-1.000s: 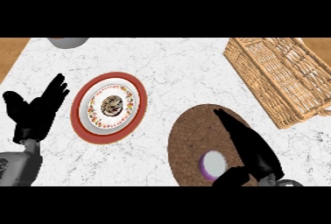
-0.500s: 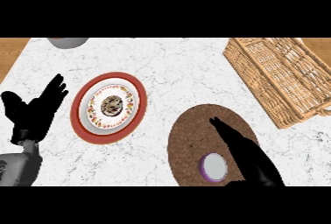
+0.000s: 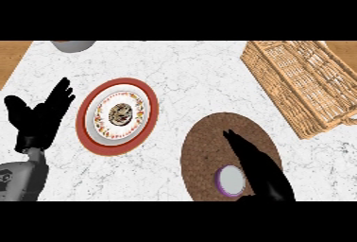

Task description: Pick the can from the placemat and place it in the basket

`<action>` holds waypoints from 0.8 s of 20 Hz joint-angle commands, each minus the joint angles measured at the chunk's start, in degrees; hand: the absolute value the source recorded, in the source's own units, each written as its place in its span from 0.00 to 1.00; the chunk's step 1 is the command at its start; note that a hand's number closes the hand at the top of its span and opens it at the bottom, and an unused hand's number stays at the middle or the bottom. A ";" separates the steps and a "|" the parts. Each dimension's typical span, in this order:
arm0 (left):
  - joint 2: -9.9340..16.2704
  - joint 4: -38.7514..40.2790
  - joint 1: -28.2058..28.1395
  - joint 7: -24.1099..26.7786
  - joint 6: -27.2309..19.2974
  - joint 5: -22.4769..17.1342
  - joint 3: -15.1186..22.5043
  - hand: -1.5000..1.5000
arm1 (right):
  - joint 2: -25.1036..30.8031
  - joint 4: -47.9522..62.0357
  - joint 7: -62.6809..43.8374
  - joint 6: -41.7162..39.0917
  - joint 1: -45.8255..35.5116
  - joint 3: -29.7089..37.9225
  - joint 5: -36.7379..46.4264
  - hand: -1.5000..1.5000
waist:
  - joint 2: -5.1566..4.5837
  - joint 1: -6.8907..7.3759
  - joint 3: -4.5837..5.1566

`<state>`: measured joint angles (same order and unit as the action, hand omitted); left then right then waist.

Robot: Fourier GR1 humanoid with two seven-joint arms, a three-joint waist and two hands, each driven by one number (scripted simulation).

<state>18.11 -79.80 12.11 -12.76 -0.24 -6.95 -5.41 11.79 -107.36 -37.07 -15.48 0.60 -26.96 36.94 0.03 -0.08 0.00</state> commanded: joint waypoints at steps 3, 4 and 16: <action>-2.81 2.51 -0.01 2.85 -0.70 2.58 -0.12 0.50 | -2.10 6.20 3.37 1.92 0.14 -1.74 5.43 0.00 | -0.03 0.03 0.00; -0.32 2.35 2.09 -0.93 1.63 0.28 -1.99 0.50 | -3.92 5.84 0.95 1.46 -0.61 -4.06 6.98 1.00 | -0.02 0.05 0.00; -2.10 0.48 0.76 -0.46 1.65 2.45 -0.46 0.50 | -11.43 20.95 -9.03 4.94 -16.56 1.40 9.81 1.00 | -0.51 1.90 0.00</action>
<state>17.49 -78.91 12.07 -12.12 2.65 -5.79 -7.54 5.74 -93.86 -36.38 -13.67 -7.05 -28.63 46.96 0.26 0.43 0.35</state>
